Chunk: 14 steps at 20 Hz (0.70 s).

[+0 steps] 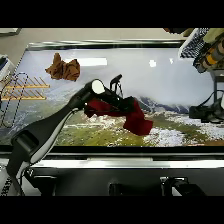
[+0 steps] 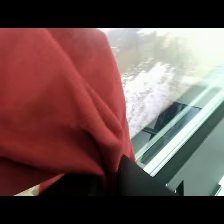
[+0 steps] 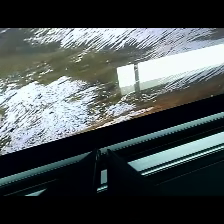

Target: Fold the clothes and pants, and hang the long-sleeved shirts on hangers.

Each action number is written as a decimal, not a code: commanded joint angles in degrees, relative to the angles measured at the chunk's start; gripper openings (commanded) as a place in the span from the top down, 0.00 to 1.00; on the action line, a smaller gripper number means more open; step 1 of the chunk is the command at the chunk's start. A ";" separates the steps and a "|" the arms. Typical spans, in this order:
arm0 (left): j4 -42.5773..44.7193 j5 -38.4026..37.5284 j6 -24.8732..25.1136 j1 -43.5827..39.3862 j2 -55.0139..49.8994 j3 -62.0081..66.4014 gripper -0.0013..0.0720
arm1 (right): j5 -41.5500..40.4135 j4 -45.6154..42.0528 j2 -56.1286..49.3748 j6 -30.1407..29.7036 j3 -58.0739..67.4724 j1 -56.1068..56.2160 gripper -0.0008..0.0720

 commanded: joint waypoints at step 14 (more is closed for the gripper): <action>22.36 -27.80 4.11 35.67 21.33 0.09 0.21 | -9.66 25.38 -18.97 0.24 11.10 -0.04 0.64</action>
